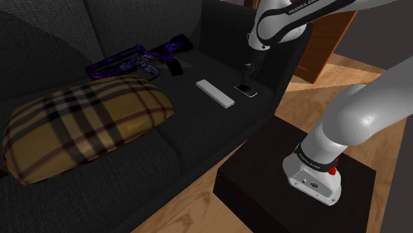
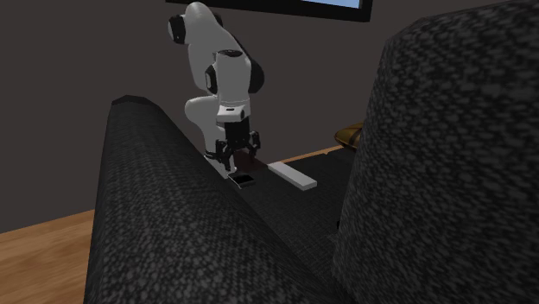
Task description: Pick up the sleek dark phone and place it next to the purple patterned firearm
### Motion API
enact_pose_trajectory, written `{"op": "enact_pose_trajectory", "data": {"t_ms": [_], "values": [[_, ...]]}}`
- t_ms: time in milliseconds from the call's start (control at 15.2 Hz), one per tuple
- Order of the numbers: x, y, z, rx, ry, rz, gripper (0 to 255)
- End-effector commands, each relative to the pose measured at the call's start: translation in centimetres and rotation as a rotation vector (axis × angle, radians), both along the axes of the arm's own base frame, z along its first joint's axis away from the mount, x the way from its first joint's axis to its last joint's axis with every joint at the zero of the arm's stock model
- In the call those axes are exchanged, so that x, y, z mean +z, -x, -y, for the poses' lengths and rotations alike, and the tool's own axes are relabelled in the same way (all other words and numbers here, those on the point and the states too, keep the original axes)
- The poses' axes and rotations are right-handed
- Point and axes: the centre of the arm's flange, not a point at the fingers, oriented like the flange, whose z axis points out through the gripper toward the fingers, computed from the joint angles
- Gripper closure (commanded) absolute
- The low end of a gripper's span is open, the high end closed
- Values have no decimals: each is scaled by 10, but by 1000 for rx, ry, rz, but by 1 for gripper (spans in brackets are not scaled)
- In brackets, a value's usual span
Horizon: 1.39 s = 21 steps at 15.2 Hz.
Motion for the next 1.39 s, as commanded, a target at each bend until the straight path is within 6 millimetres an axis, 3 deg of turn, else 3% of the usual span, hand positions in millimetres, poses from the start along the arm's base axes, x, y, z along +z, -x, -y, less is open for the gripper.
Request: {"op": "enact_pose_trajectory", "data": {"t_ms": [0,396,924,990,1320], "values": [[-14,-4,1,8,-5,6,0],[-48,-5,0,8,-5,6,0],[-48,-5,0,8,-5,6,0],[-48,-5,0,8,-5,6,255],[-48,-5,0,8,-5,6,255]]}}
